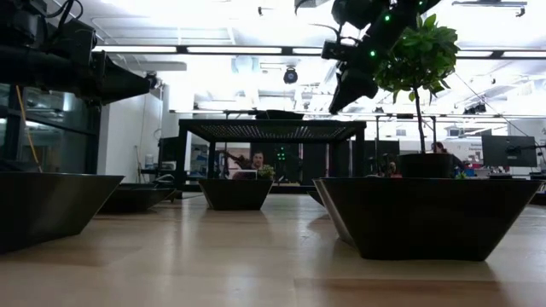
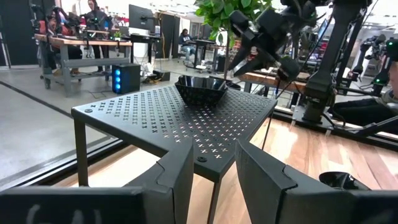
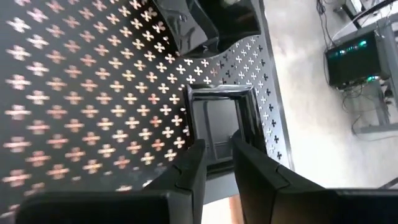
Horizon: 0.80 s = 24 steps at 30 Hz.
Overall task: Pick & Place Mini shaped plates
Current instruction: Put the leaf shaped plate on the shelf
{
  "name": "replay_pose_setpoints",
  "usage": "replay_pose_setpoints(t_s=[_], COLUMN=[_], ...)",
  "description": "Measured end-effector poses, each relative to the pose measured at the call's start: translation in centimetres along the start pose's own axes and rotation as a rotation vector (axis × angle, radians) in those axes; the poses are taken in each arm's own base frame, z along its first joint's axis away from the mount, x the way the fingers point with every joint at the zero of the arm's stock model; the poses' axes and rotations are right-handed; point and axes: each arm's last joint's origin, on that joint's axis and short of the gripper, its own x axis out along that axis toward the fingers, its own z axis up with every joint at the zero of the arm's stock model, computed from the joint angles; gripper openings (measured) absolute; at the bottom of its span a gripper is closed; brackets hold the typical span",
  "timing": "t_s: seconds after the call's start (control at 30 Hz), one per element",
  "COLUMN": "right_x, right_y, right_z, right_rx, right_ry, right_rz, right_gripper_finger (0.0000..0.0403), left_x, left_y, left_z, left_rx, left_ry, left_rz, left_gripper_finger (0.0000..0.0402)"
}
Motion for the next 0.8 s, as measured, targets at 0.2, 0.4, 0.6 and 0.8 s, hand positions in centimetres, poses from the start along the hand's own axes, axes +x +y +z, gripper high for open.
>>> replay_pose_setpoints(t_s=[0.2, 0.4, 0.6, 0.8], right_x=[-2.4, -5.4, -7.4, -8.5], right_y=[0.9, 1.8, 3.2, 5.3], right_z=[0.5, -0.1, -1.2, -1.8], right_rx=[0.169, 0.332, 0.459, 0.532], right_ry=[-0.023, -0.017, 0.050, 0.198], right_rz=[-0.040, 0.053, 0.344, 0.543], right_gripper_finger=[0.0074, 0.0074, 0.0074, 0.0074], left_x=[0.0, 0.0, 0.0, 0.0], left_y=[0.0, 0.0, 0.0, 0.0], left_z=[0.0, 0.0, 0.0, 0.0], left_rx=[0.000, 0.000, 0.000, 0.000], left_ry=[0.000, 0.000, 0.000, 0.000], left_rz=[0.000, 0.000, 0.000, 0.000], left_gripper_finger=[0.0117, 0.0117, 0.0117, 0.0117])
